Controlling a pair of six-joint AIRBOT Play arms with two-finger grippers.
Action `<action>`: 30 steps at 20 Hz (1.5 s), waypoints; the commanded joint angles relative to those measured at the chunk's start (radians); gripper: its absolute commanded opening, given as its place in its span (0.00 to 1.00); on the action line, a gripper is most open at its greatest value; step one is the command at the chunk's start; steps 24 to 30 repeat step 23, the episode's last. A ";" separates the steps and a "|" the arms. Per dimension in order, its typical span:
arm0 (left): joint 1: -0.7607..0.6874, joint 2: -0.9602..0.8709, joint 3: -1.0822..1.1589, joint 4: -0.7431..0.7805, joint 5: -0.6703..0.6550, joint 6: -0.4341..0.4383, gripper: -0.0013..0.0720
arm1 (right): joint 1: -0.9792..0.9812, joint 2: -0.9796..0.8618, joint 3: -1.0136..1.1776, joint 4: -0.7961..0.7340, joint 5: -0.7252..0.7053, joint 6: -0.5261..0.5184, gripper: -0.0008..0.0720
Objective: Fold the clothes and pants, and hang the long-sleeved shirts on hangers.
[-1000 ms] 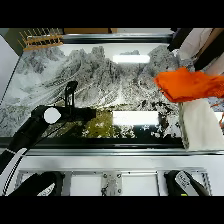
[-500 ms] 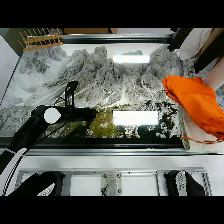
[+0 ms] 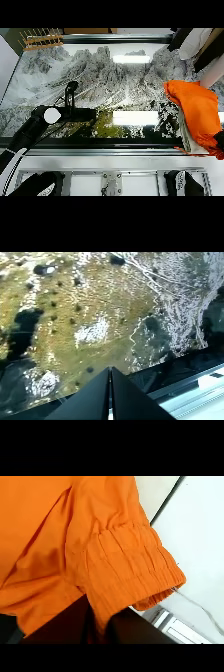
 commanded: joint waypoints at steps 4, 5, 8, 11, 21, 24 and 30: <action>-0.001 0.000 0.000 0.000 -0.002 0.000 0.03 | 0.012 0.002 0.099 -0.109 -0.145 -0.147 0.90; -0.001 0.000 0.000 0.000 -0.002 0.000 0.03 | 0.036 0.008 0.140 -0.064 -0.161 -0.173 0.90; -0.001 0.000 0.000 0.000 -0.001 0.000 0.03 | 0.173 0.053 0.172 0.181 -0.188 -0.260 0.90; -0.001 0.000 0.000 -0.001 -0.001 0.000 0.03 | 0.384 0.068 0.153 0.472 -0.145 -0.344 0.90; -0.001 0.000 0.000 -0.001 0.000 0.000 0.03 | 0.831 -0.009 0.068 0.570 -0.142 -0.346 0.04; -0.001 0.000 0.000 -0.001 0.000 0.000 0.03 | 0.831 -0.009 0.068 0.570 -0.142 -0.346 0.04; -0.001 0.000 0.000 -0.001 0.000 0.000 0.03 | 0.831 -0.009 0.068 0.570 -0.142 -0.346 0.04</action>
